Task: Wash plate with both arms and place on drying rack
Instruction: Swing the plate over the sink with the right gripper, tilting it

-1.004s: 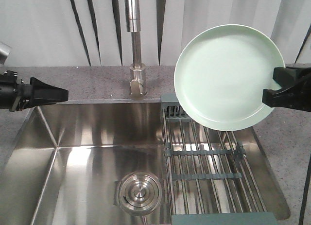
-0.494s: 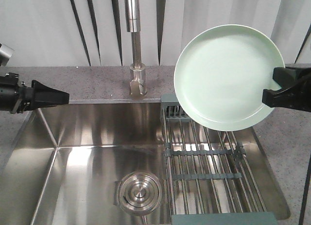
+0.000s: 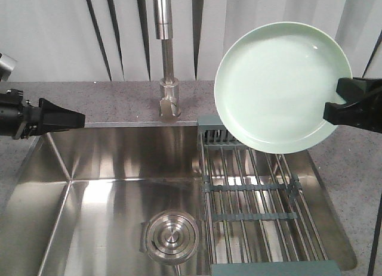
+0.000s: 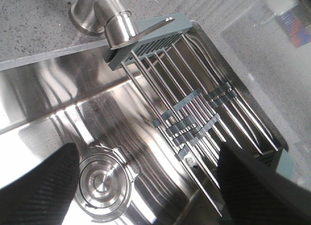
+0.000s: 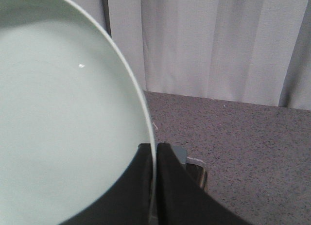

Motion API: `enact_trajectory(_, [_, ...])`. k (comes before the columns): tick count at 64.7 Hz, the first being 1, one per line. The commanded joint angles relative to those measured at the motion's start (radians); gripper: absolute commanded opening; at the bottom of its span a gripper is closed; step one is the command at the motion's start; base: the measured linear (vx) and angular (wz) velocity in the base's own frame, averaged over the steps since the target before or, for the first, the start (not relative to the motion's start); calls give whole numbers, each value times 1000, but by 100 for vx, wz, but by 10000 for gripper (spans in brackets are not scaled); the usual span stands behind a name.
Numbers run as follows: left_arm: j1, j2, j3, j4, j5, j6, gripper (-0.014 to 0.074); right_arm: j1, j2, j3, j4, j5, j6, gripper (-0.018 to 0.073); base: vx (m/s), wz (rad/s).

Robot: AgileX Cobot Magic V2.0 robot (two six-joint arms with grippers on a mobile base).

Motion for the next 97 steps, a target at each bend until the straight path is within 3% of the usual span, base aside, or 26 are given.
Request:
enact_trajectory(1, [4, -49, -23, -65, 53, 4, 552, -3, -8, -71, 34, 27, -15, -5, 0, 1])
enact_trajectory(18, [4, -48, -23, -65, 53, 4, 552, -3, 195, -365, 34, 461, 4, -5, 0, 1])
enact_trajectory(29, [4, -48, -23, -65, 53, 4, 552, -3, 368, -558, 34, 680, 90, -5, 0, 0])
enact_trajectory(40, [4, -48, -23, -65, 53, 4, 552, 1, 533, -715, 35, 907, 92, -5, 0, 0])
enact_trajectory(48, [4, -48, -23, -65, 53, 4, 552, 44, 611, -763, 44, 1031, 92, -5, 0, 0])
enact_trajectory(56, [4, -48, -23, -65, 53, 4, 552, 144, 640, -771, 43, 1005, 63, -5, 0, 0])
enact_trajectory(64, [4, -48, -23, -65, 53, 4, 552, 220, 646, -771, 39, 808, 68, -5, 0, 0])
enact_trajectory(78, [4, -48, -23, -65, 53, 4, 552, 191, 646, -771, 33, 479, 163, -5, 0, 0])
enact_trajectory(84, [4, -48, -23, -65, 53, 4, 552, 133, 642, -771, 23, 477, 167, -5, 0, 0])
enact_trajectory(97, [4, -48, -23, -65, 53, 4, 552, 52, 619, -771, -67, 698, 152, -5, 0, 0])
